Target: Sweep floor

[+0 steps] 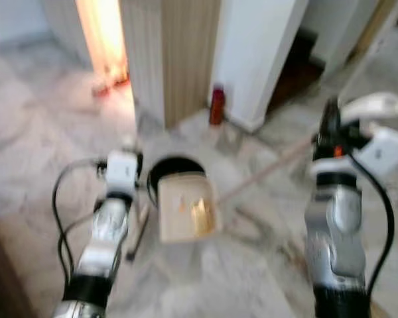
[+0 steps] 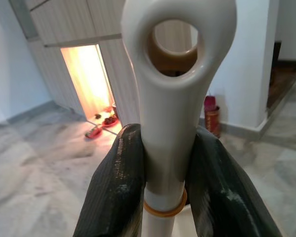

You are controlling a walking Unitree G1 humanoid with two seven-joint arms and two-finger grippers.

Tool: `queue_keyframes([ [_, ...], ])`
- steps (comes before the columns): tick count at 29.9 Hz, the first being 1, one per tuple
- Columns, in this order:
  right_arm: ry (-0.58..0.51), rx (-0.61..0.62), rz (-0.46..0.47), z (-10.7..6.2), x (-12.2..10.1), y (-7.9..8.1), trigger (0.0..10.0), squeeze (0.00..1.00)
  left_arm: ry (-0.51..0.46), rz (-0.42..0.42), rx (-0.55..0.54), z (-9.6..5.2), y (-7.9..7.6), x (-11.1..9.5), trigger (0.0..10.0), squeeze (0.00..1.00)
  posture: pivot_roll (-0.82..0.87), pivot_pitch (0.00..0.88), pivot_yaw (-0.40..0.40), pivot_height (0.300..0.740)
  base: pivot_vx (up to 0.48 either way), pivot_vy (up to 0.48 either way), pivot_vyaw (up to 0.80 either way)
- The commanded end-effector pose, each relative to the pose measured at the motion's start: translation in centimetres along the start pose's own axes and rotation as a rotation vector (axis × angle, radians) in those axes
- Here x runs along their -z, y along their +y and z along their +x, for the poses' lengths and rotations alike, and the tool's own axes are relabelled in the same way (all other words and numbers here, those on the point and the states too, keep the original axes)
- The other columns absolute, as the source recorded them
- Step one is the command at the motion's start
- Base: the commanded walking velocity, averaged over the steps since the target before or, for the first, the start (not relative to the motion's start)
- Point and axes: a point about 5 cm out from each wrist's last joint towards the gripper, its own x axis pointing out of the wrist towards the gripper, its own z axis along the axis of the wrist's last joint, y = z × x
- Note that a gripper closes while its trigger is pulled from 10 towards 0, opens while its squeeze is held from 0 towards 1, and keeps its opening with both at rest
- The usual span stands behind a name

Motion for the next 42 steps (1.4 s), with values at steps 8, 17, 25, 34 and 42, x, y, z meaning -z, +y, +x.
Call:
queue_keyframes([
  [8, -0.085, -0.036, -0.014, 0.4, -1.9, 0.3, 10.0, 0.0, -0.041, 0.001, -0.007, 0.3, -0.2, -0.8, 10.0, 0.0, 0.13, 0.054, -0.052, 0.74, 0.36, 0.0, 0.2],
  [17, -0.081, -0.04, 0.006, 0.4, -1.8, 0.4, 10.0, 0.0, -0.039, 0.005, -0.015, 0.2, -0.2, -0.8, 10.0, 0.0, 0.14, 0.056, -0.055, 0.74, 0.36, 0.0, 0.36],
  [25, -0.077, -0.049, 0.008, 0.4, -1.8, 0.5, 10.0, 0.0, -0.038, 0.01, -0.023, 0.3, 0.0, -0.7, 10.0, 0.0, 0.14, 0.057, -0.057, 0.74, 0.36, 0.0, 0.0],
  [34, -0.085, -0.063, 0.022, 0.5, -2.0, 0.8, 10.0, 0.0, -0.038, 0.013, -0.029, 0.3, 0.1, -0.7, 10.0, 0.0, 0.14, 0.056, -0.058, 0.74, 0.36, 0.0, 0.0],
  [42, -0.091, -0.075, 0.028, 0.6, -2.2, 1.1, 10.0, 0.0, -0.035, 0.016, -0.032, 0.3, 0.2, -0.6, 10.0, 0.0, 0.14, 0.056, -0.061, 0.74, 0.36, 0.0, 0.0],
])
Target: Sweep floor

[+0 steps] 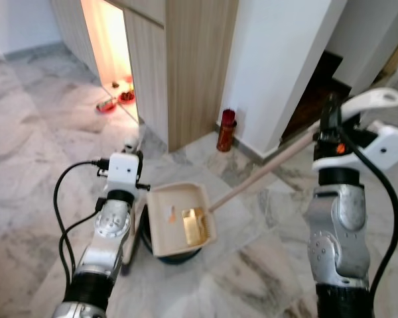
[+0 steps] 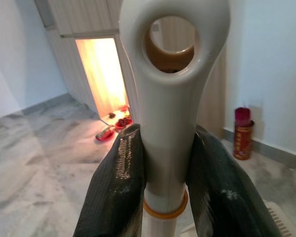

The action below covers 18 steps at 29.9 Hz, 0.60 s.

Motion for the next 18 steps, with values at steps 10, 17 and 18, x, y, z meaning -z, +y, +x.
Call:
queue_keyframes([
  [10, -0.099, -0.044, 0.031, 0.6, -2.2, 0.9, 10.0, 0.0, -0.06, 0.009, 0.0, 0.4, -0.4, -1.3, 10.0, 0.0, 0.14, 0.054, -0.066, 0.74, 0.36, 0.0, 0.0],
  [17, -0.106, -0.102, 0.031, 0.7, -2.6, 1.9, 10.0, 0.0, -0.061, -0.003, 0.015, 0.3, -0.8, -1.2, 10.0, 0.0, 0.13, 0.058, -0.066, 0.74, 0.151, 0.0, 0.0],
  [18, -0.107, -0.108, 0.031, 0.7, -2.6, 2.0, 10.0, 0.0, -0.061, -0.003, 0.015, 0.3, -0.8, -1.2, 10.0, 0.0, 0.13, 0.058, -0.066, 0.74, 0.0, 0.0, 0.0],
])
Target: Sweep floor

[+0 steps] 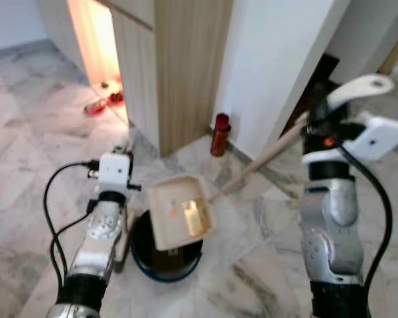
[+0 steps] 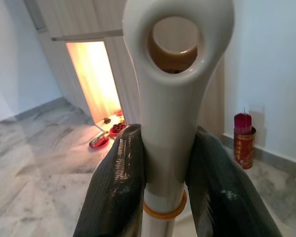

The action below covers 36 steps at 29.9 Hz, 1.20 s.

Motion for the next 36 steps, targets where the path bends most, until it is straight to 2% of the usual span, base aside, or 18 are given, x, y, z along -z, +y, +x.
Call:
queue_keyframes([
  [1, -0.07, -0.024, -0.017, 0.2, -1.6, 0.2, 10.0, 0.0, -0.059, -0.007, 0.023, 0.2, -0.8, -1.1, 10.0, 0.0, 0.13, 0.059, -0.067, 0.74, 0.0, 0.0, 0.0],
  [7, -0.083, -0.077, -0.025, 0.3, -1.8, 1.5, 10.0, 0.0, -0.057, -0.007, 0.023, 0.2, -0.7, -1.1, 10.0, 0.0, 0.13, 0.063, -0.066, 0.74, 0.0, 0.0, 0.0],
  [15, -0.1, -0.22, -0.035, -0.4, -1.9, 4.4, 10.0, 0.0, -0.06, -0.01, 0.022, 0.2, -0.7, -1.2, 10.0, 0.0, 0.13, 0.064, -0.068, 0.74, 0.0, 0.0, 0.0],
  [19, -0.135, -0.259, -0.067, -0.7, -2.1, 5.7, 10.0, 0.0, -0.067, -0.016, 0.025, 0.1, -0.8, -1.3, 10.0, 0.0, 0.13, 0.064, -0.067, 0.74, 0.0, 0.0, 0.0],
  [23, -0.197, -0.337, -0.155, -0.9, -2.7, 7.1, 10.0, 0.0, -0.071, -0.017, 0.028, 0.1, -0.8, -1.3, 10.0, 0.0, 0.13, 0.067, -0.067, 0.74, 0.0, 0.0, 0.0],
  [28, -0.199, -0.346, -0.136, -1.1, -2.8, 7.6, 10.0, 0.0, -0.072, -0.018, 0.029, 0.2, -0.8, -1.3, 10.0, 0.0, 0.13, 0.067, -0.069, 0.74, 0.0, 0.0, 0.0],
  [36, -0.271, -0.384, -0.229, -1.5, -3.3, 8.8, 10.0, 0.0, -0.074, -0.02, 0.028, 0.1, -0.9, -1.4, 10.0, 0.0, 0.13, 0.068, -0.072, 0.74, 0.0, 0.0, 0.0],
])
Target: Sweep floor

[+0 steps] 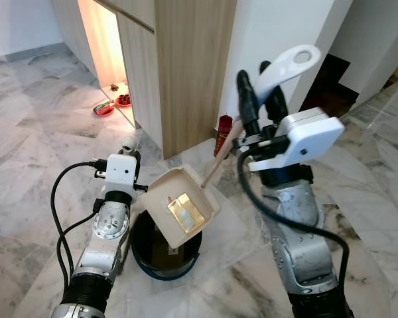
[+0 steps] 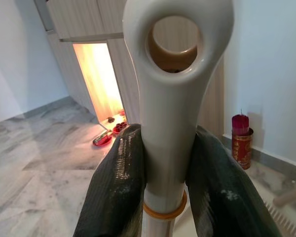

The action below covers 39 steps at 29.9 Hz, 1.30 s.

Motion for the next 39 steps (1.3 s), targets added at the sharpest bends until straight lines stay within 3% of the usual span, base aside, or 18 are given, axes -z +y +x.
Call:
queue_keyframes([
  [1, -0.132, -0.008, -0.044, 0.4, -2.3, 0.1, 10.0, 0.0, -0.075, -0.001, 0.007, 0.3, -0.2, -1.4, 10.0, 0.0, 0.13, 0.068, -0.072, 0.74, 0.0, 0.0, 0.0],
  [23, -0.19, -0.038, -0.127, 0.3, -2.9, 1.6, 10.0, 0.0, -0.084, -0.006, 0.008, 0.4, -0.4, -1.5, 10.0, 0.0, 0.13, 0.065, -0.078, 0.74, 0.0, 0.0, 0.0],
  [28, -0.208, -0.095, -0.173, 0.1, -3.0, 2.5, 10.0, 0.0, -0.084, -0.007, 0.008, 0.4, -0.4, -1.5, 10.0, 0.0, 0.13, 0.063, -0.08, 0.74, 0.0, 0.0, 0.0],
  [37, -0.202, -0.092, -0.151, 0.0, -2.9, 2.6, 10.0, 0.0, -0.084, -0.007, 0.006, 0.4, -0.4, -1.5, 10.0, 0.0, 0.13, 0.064, -0.082, 0.74, 0.0, 0.0, 0.0],
  [39, -0.196, -0.064, -0.109, 0.0, -2.8, 2.6, 10.0, 0.0, -0.086, -0.008, 0.006, 0.4, -0.4, -1.6, 10.0, 0.0, 0.13, 0.063, -0.083, 0.74, 0.0, 0.0, 0.0],
])
